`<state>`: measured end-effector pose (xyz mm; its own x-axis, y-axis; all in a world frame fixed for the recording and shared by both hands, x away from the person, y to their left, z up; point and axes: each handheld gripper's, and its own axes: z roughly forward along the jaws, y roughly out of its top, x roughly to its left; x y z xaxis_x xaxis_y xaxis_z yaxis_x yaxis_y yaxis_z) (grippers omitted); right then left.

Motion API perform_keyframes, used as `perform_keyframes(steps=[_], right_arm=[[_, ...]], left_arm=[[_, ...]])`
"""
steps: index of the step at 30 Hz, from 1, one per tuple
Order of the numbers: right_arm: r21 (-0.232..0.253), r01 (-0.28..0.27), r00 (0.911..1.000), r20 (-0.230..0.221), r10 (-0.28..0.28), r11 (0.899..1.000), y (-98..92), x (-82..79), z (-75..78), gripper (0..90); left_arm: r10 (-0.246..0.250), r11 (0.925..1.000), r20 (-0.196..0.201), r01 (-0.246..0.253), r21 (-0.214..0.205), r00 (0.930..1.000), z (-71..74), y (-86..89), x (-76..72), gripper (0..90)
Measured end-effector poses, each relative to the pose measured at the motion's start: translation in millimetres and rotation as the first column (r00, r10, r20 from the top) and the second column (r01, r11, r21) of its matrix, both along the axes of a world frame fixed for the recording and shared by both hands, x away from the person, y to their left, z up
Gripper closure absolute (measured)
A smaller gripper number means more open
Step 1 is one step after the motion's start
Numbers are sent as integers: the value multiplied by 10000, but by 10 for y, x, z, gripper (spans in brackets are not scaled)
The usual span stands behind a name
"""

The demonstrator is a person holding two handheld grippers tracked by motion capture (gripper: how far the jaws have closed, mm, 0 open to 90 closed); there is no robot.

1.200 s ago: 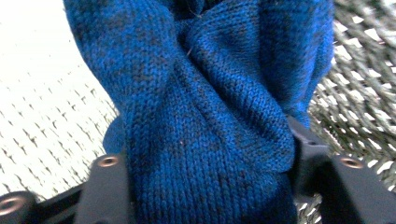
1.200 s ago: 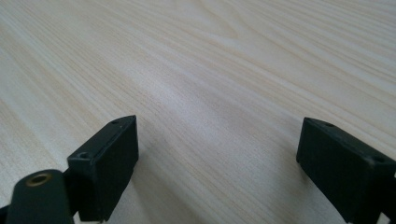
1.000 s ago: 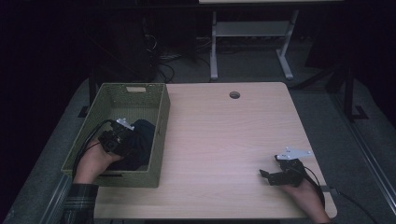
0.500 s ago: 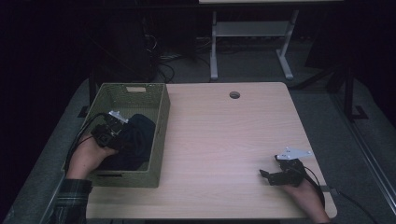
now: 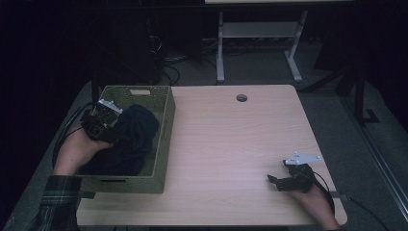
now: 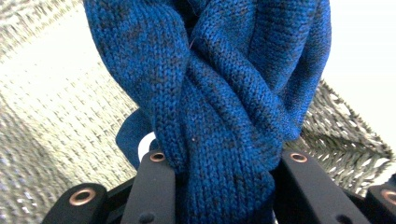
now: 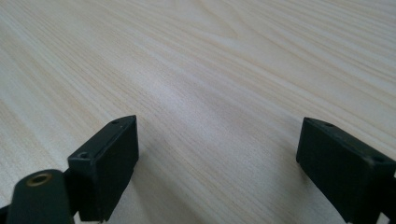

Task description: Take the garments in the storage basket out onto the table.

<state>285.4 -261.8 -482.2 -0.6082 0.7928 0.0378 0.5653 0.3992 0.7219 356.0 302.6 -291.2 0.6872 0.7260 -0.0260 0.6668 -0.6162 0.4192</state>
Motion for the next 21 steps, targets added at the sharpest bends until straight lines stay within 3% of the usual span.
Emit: perform_keyframes(steps=[11,21], right_arm=[[4,2,10000,-5,-2,10000,0,0,0,126],[5,2,10000,-10,-2,10000,0,-1,1,126]], left_arm=[[-210,9997,542,216,-114,9983,422,-62,45,685],[-512,9983,877,533,-222,9948,668,-150,89,685]])
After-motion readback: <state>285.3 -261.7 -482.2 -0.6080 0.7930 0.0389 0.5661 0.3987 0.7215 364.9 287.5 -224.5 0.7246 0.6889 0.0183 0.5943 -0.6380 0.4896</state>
